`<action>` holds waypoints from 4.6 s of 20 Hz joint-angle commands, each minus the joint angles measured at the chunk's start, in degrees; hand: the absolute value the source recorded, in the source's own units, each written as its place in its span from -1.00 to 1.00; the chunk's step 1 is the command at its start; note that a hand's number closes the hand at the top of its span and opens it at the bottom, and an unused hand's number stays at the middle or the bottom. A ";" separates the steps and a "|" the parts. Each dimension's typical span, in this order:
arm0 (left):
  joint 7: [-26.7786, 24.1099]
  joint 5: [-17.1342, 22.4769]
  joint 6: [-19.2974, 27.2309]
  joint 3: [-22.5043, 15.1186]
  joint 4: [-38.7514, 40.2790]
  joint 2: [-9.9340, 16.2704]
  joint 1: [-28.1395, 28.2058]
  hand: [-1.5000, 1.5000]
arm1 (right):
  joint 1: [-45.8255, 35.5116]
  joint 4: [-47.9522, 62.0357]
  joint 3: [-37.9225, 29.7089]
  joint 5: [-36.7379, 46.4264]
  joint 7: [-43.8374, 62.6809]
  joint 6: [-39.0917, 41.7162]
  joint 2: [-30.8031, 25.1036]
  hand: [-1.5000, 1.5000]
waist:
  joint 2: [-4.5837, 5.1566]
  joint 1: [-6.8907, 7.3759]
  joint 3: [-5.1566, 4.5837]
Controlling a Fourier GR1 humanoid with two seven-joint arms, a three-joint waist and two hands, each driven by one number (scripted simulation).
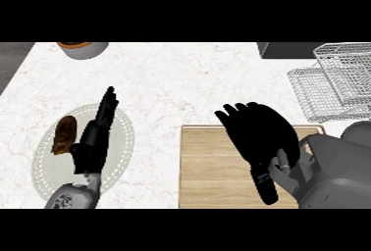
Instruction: Pick the lemon from the tray and place it in the tiered basket
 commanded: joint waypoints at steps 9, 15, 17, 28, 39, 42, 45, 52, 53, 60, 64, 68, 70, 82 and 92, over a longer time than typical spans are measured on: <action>-0.90 0.10 -0.87 0.01 0.76 -1.35 1.02 0.00 | -2.21 3.79 4.73 7.64 6.90 5.14 3.60 -1.00 | 0.23 0.23 0.02; -0.69 -0.13 -1.35 2.82 2.66 -0.03 -2.39 0.00 | 1.74 3.80 2.81 10.73 4.52 5.49 -0.13 -1.00 | 0.20 -0.60 0.06; -0.16 0.20 -1.73 3.29 3.52 -0.15 -3.25 0.00 | 2.39 5.69 2.26 11.41 3.77 6.15 0.14 -1.00 | 0.28 -0.46 0.06; 2.83 -1.67 -1.36 3.01 0.44 -1.43 -3.48 0.00 | 14.00 3.18 -1.67 18.75 1.24 6.24 3.54 -1.00 | 0.29 -0.14 0.10; -3.07 -3.15 -1.49 2.01 1.77 -3.59 1.66 0.00 | 16.81 9.74 -7.59 24.25 -3.65 11.67 7.66 -1.00 | 0.33 0.15 0.09; 2.06 -1.65 -4.05 3.94 -2.09 -0.72 0.09 0.00 | 18.79 7.89 -8.20 25.29 -2.75 13.27 7.47 -1.00 | 0.21 -0.05 0.10; 1.77 -0.80 -4.78 5.20 -0.48 -1.03 -1.40 0.00 | 19.94 13.11 -8.54 29.61 -4.91 11.34 10.90 -1.00 | 0.35 0.17 0.10; 4.71 -3.43 -3.54 4.35 -1.10 -2.78 -4.07 0.00 | 22.11 15.93 -12.73 35.11 -10.28 14.67 12.62 -1.00 | 0.38 0.11 0.11; 3.17 -1.71 -5.46 5.27 -1.55 -1.72 -0.66 0.00 | 22.50 16.48 -12.73 36.04 -7.90 14.65 15.95 -1.00 | 0.37 0.28 0.10; -0.14 -3.17 -4.79 6.09 2.02 -4.00 -2.76 0.00 | 26.47 20.35 -15.69 45.67 -17.47 13.52 17.00 -1.00 | 0.44 0.19 0.11; 6.96 -5.92 -3.31 3.66 -4.71 -4.93 -2.54 0.00 | 28.57 20.26 -18.97 48.51 -21.70 12.59 15.60 -1.00 | 0.38 0.19 0.14; -0.81 -5.50 -4.84 5.36 2.61 -5.49 -1.70 0.00 | 29.85 19.08 -22.51 50.67 -21.09 16.88 19.33 -1.00 | 0.42 0.07 0.11; 1.05 -4.17 -6.31 7.15 1.41 -4.20 -2.31 0.00 | 33.43 18.22 -21.39 54.93 -22.88 11.66 19.30 -1.00 | 0.41 0.04 0.12; -4.06 -4.73 -6.03 8.16 6.86 -6.10 -2.99 0.00 | 36.95 22.04 -17.85 69.63 -36.94 -1.83 14.61 1.00 | 0.48 -0.23 0.11; -1.52 -5.12 -6.30 7.21 0.07 -5.40 1.19 0.00 | 53.20 21.67 -34.75 63.27 -48.31 -18.55 0.15 1.00 | 0.30 -0.62 0.14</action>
